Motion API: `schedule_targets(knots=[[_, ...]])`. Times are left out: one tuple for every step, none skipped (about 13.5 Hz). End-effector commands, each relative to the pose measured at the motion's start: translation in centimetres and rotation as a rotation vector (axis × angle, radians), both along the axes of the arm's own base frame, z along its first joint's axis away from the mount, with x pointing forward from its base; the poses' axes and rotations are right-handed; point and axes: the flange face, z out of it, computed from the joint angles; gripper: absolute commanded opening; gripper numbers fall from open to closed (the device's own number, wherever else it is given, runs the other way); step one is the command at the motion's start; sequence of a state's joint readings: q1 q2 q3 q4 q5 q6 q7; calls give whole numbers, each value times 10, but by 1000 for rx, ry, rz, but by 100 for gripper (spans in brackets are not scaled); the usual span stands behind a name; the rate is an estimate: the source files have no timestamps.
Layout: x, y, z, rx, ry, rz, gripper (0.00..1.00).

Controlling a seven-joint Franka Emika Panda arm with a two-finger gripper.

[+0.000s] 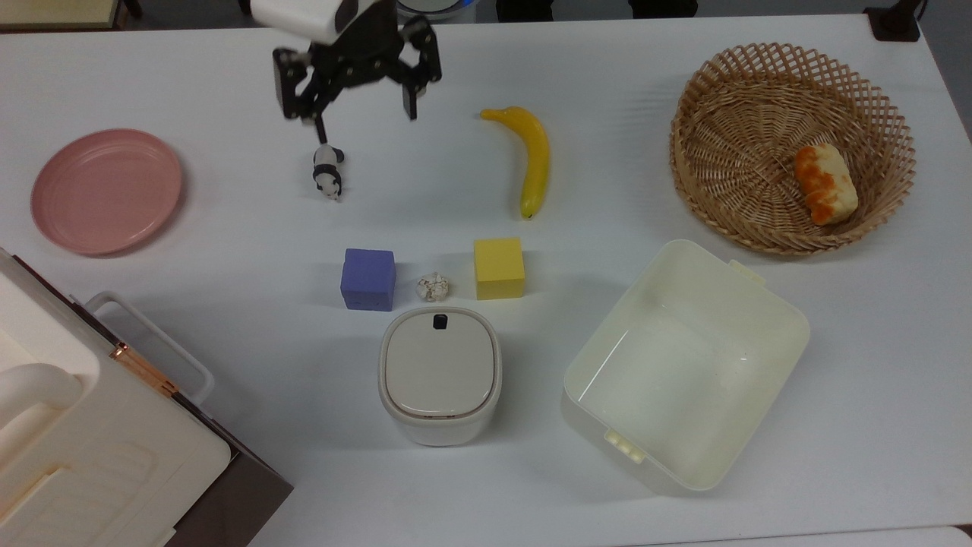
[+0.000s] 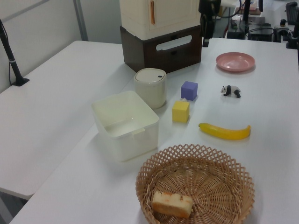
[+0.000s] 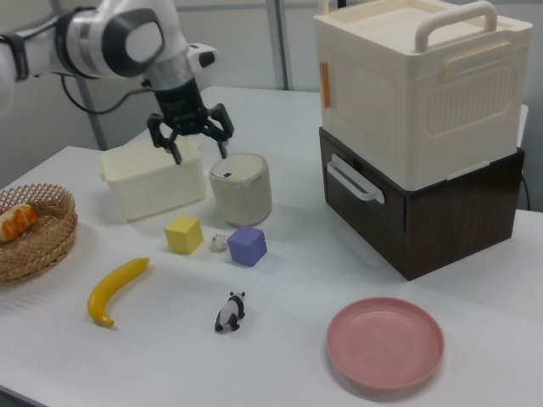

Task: Open the drawer
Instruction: 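Move the gripper toward the white handle of the brown drawer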

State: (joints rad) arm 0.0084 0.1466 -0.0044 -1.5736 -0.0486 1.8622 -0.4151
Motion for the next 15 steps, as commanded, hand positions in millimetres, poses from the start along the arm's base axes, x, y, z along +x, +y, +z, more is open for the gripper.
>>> schedule_targets(knots=[[30, -5, -33, -26, -52, 34, 100], [40, -9, -49, -66, -62, 45, 100], [49, -9, -60, -87, -90, 57, 100], [57, -12, -68, -104, -125, 65, 100], [62, -17, -73, -120, -144, 68, 100], [67, -20, -79, -139, -163, 76, 100], [75, -20, -91, -167, -190, 99, 100], [82, -24, -102, -197, -218, 118, 100], [88, -37, -111, -242, -247, 136, 97], [92, -46, -117, -289, -276, 164, 96], [96, -51, -121, -322, -307, 190, 96], [99, -59, -123, -360, -335, 219, 96], [100, -64, -124, -389, -350, 242, 96], [101, -73, -131, -418, -359, 261, 96], [103, -80, -137, -438, -372, 280, 96]])
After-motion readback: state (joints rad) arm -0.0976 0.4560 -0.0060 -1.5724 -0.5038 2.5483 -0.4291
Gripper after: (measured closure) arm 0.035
